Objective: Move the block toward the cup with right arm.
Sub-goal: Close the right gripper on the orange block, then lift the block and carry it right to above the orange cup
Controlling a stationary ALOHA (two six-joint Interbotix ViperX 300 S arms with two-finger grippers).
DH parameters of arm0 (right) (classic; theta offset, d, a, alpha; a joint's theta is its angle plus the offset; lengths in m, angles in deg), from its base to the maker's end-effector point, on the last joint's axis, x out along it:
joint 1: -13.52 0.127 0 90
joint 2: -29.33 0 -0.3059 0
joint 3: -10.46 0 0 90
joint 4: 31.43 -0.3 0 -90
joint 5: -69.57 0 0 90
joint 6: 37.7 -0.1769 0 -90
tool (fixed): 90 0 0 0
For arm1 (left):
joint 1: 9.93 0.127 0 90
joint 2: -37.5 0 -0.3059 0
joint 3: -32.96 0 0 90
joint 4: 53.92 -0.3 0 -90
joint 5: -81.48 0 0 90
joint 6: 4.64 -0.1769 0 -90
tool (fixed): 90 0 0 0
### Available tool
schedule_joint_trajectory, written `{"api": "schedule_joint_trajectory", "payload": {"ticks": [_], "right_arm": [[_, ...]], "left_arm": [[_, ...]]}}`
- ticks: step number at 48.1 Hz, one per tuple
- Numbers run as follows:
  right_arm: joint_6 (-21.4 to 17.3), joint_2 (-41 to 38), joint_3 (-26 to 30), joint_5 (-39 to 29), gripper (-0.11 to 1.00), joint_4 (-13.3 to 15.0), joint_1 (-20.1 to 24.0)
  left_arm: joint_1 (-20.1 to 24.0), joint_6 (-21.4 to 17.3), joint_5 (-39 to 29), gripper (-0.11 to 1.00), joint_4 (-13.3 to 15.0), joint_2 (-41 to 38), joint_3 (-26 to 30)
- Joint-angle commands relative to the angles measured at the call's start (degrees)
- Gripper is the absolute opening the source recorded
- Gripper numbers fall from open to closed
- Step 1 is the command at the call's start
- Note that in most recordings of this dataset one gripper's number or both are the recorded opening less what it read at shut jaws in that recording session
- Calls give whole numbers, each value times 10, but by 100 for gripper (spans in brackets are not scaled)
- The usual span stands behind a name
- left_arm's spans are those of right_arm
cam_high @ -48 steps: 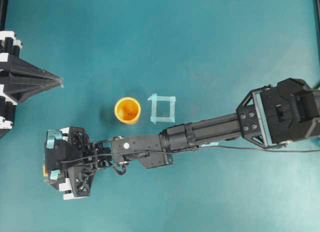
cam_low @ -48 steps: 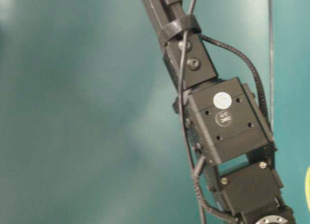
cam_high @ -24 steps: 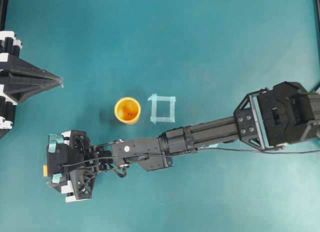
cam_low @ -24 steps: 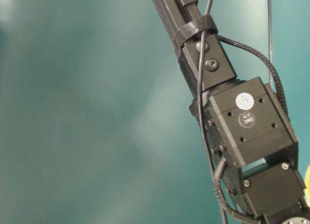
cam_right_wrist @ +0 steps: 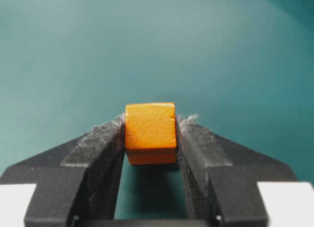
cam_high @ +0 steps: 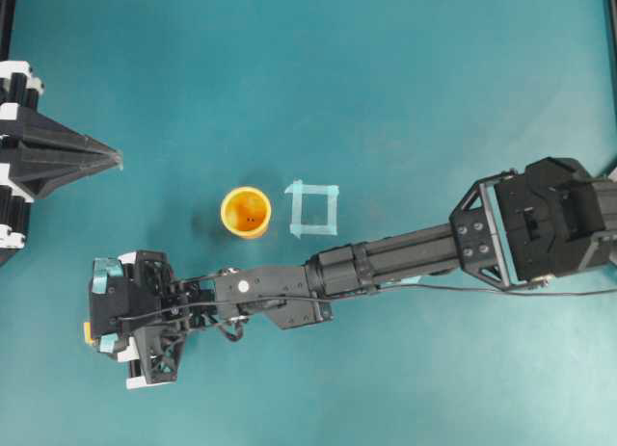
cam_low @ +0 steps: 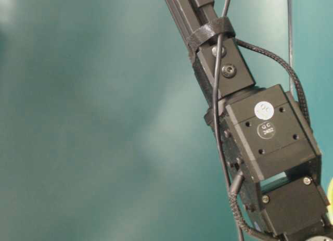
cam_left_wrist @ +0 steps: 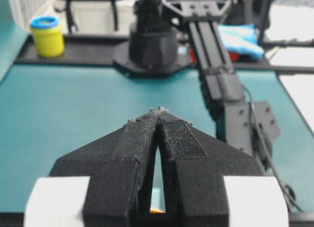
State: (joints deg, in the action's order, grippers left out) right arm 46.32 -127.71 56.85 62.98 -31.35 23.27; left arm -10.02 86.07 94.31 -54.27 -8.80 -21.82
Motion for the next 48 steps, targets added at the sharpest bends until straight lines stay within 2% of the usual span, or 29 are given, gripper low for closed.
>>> {"api": "schedule_joint_trajectory", "payload": {"ticks": [1,15,28,48], "right_arm": [[1,48,13,-14,40,2,0],[3,115,13,-96,40,16,-24],[3,159,-6,-145,40,32,-43],[3,232,-124,-139,40,37,-54]], "left_arm": [[0,0,-2,0,-2,-4,16],[0,0,-4,0,-2,-4,16],[0,0,-4,0,-2,-4,16],[0,0,-4,0,-2,-4,16]]}}
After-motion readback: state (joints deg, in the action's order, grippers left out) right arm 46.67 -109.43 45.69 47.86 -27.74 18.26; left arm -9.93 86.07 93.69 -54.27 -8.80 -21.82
